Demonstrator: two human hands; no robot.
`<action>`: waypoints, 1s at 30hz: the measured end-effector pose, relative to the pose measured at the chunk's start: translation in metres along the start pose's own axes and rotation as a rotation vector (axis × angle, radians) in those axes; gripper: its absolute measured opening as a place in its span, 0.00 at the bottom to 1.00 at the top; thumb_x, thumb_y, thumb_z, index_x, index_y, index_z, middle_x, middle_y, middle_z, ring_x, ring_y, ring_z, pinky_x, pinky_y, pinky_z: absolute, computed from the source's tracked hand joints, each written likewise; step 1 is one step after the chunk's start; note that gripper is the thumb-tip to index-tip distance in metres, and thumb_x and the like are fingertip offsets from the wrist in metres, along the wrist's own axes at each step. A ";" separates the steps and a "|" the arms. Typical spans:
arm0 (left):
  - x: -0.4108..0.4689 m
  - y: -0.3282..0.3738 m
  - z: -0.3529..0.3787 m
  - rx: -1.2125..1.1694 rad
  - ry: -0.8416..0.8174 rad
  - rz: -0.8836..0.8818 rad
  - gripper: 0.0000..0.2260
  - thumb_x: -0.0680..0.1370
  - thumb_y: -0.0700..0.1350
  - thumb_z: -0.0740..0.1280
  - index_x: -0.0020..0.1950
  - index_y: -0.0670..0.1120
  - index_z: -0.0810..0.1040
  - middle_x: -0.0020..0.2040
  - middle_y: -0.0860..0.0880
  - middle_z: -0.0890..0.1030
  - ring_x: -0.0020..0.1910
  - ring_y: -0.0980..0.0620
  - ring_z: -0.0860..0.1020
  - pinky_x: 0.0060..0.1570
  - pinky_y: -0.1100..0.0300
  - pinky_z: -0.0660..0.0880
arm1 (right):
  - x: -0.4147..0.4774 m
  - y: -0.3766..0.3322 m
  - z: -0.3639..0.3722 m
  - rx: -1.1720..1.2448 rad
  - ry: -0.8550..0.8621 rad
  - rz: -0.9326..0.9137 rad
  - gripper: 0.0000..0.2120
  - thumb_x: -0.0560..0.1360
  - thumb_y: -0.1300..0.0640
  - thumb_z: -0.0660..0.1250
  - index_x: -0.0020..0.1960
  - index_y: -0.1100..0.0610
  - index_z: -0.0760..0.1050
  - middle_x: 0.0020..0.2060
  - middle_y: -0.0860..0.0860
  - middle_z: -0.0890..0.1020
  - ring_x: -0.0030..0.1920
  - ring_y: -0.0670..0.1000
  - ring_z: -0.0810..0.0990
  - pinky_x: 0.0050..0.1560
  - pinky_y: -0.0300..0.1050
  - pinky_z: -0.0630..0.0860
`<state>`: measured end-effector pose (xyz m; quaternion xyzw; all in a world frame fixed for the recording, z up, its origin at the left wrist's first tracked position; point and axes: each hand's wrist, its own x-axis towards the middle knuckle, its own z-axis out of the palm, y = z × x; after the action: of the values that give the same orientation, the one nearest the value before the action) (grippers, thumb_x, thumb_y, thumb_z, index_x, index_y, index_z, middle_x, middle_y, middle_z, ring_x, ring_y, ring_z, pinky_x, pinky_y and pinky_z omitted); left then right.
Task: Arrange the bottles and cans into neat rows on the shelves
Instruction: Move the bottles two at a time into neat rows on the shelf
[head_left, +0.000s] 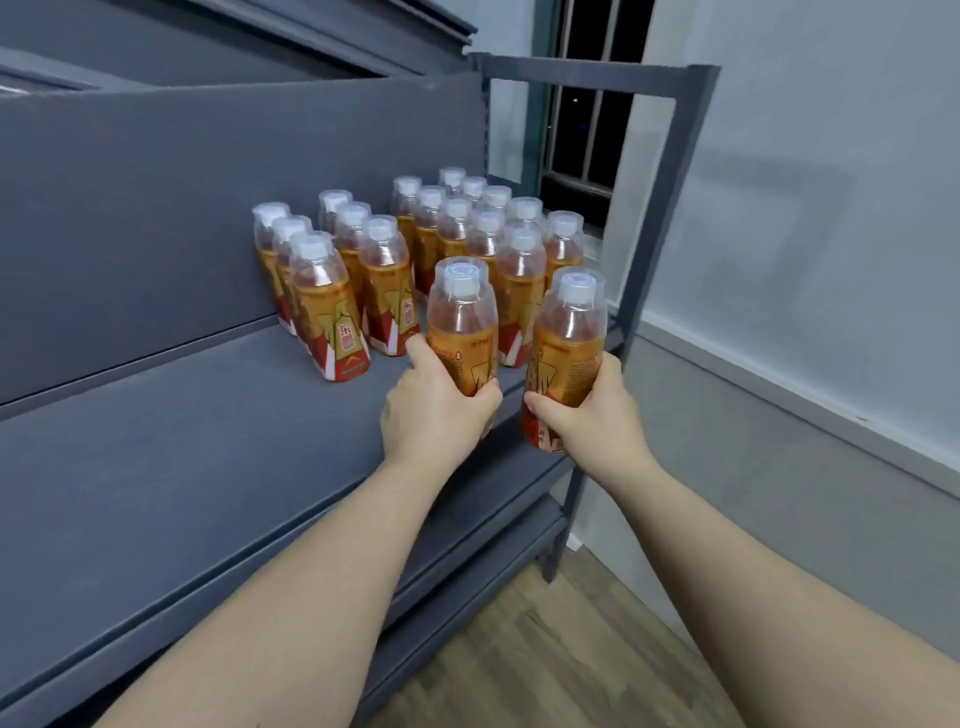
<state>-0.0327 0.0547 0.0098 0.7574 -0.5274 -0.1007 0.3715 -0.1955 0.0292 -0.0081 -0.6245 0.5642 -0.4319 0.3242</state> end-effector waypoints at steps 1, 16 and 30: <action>0.008 -0.005 -0.002 0.005 0.018 -0.019 0.34 0.73 0.61 0.71 0.70 0.47 0.59 0.60 0.45 0.77 0.58 0.40 0.78 0.51 0.48 0.76 | 0.008 -0.004 0.008 -0.004 -0.021 -0.014 0.33 0.71 0.47 0.76 0.68 0.48 0.62 0.54 0.41 0.75 0.56 0.46 0.76 0.55 0.44 0.77; 0.060 -0.061 -0.019 0.036 0.191 -0.255 0.33 0.73 0.62 0.71 0.69 0.49 0.60 0.59 0.48 0.77 0.54 0.44 0.79 0.49 0.53 0.77 | 0.092 -0.026 0.105 -0.002 -0.365 -0.182 0.35 0.70 0.47 0.78 0.70 0.50 0.63 0.59 0.45 0.78 0.58 0.47 0.78 0.59 0.45 0.76; 0.062 -0.056 0.005 -0.035 0.321 -0.432 0.34 0.73 0.58 0.73 0.71 0.53 0.59 0.64 0.51 0.73 0.61 0.48 0.76 0.56 0.54 0.75 | 0.140 -0.008 0.119 0.044 -0.641 -0.248 0.41 0.72 0.50 0.77 0.77 0.50 0.57 0.68 0.46 0.71 0.66 0.46 0.71 0.63 0.41 0.68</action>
<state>0.0313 0.0072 -0.0165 0.8521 -0.2859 -0.0654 0.4334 -0.0854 -0.1176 -0.0264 -0.7852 0.3440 -0.2617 0.4434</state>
